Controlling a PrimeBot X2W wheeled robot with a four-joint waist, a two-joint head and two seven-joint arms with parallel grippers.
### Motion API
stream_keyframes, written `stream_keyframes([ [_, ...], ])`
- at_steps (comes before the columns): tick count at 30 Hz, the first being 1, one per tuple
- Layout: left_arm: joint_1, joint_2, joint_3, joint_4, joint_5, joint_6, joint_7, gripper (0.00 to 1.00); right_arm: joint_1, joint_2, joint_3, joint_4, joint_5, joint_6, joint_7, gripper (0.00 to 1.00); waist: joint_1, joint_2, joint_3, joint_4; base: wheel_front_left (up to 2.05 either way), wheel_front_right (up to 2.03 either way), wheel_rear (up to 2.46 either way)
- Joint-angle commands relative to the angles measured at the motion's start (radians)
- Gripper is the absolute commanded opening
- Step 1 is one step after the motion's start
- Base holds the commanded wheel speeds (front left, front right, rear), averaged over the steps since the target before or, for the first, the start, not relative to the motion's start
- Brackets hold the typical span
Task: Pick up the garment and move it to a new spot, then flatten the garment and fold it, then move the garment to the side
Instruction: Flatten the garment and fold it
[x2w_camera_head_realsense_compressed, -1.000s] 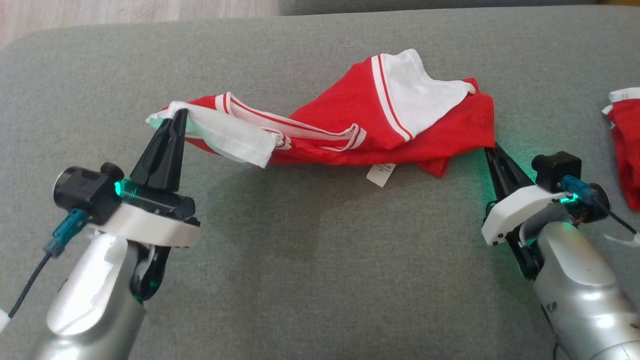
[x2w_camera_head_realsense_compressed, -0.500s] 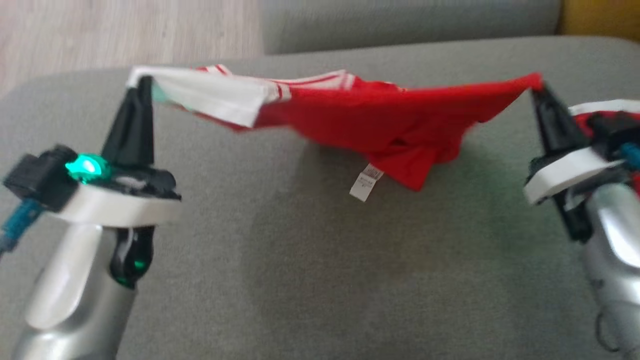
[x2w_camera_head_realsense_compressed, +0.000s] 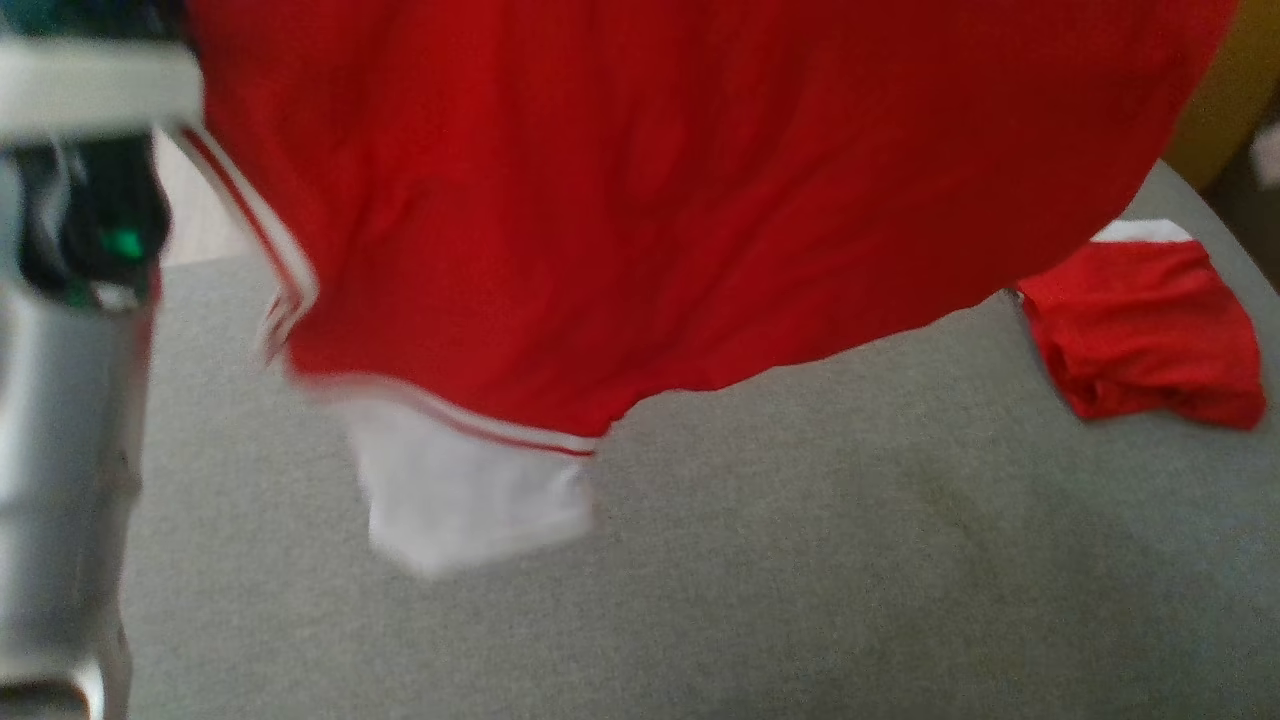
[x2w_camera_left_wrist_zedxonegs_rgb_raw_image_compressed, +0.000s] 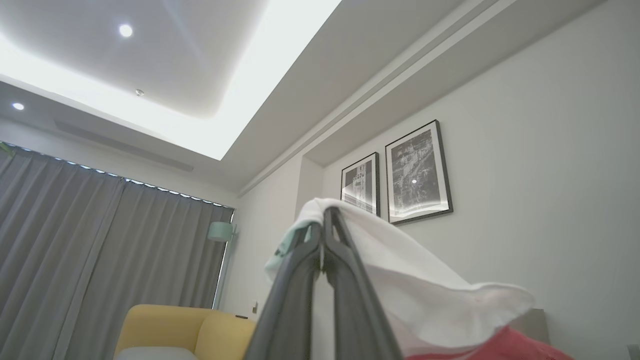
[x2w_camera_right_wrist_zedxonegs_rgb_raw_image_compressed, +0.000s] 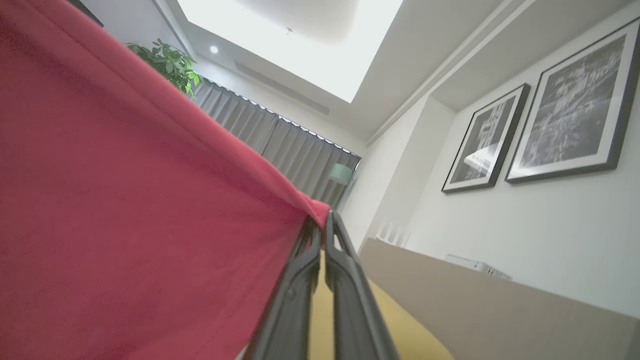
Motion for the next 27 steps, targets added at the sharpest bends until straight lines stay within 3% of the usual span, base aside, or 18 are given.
stream_keyframes([
  [1, -0.085, 0.029, 0.042, 0.018, 0.003, 0.014, 0.014, 0.00, -0.063, -0.017, 0.022, -0.015, 0.002, -0.001, 0.019, 0.00, 0.0003, 0.0000, 0.015, -0.004, 0.00, 0.00, 0.00],
  [10, -0.279, 0.018, -0.011, 0.319, 0.043, 0.006, 0.036, 0.00, -0.283, 0.011, 0.157, 0.151, 0.027, -0.001, 0.030, 0.00, 0.0003, 0.0000, 0.164, 0.009, 0.00, 0.00, 0.00],
  [17, -0.505, 0.023, -0.017, 0.573, 0.080, -0.011, -0.068, 0.00, -0.484, 0.091, 0.187, 0.336, -0.002, -0.001, -0.042, 0.00, 0.0003, 0.0000, 0.293, 0.025, 0.00, 0.00, 0.00],
  [22, -0.610, 0.014, -0.055, 0.613, 0.061, -0.022, -0.125, 0.00, -0.597, 0.107, 0.136, 0.355, -0.085, -0.001, -0.060, 0.00, 0.0003, 0.0000, 0.346, 0.042, 0.00, 0.00, 0.00],
  [27, -0.548, 0.048, -0.157, 0.556, -0.012, -0.023, -0.139, 0.00, -0.555, 0.114, 0.125, 0.323, -0.133, -0.001, -0.060, 0.00, 0.0003, 0.0000, 0.398, 0.054, 0.00, 0.00, 0.00],
])
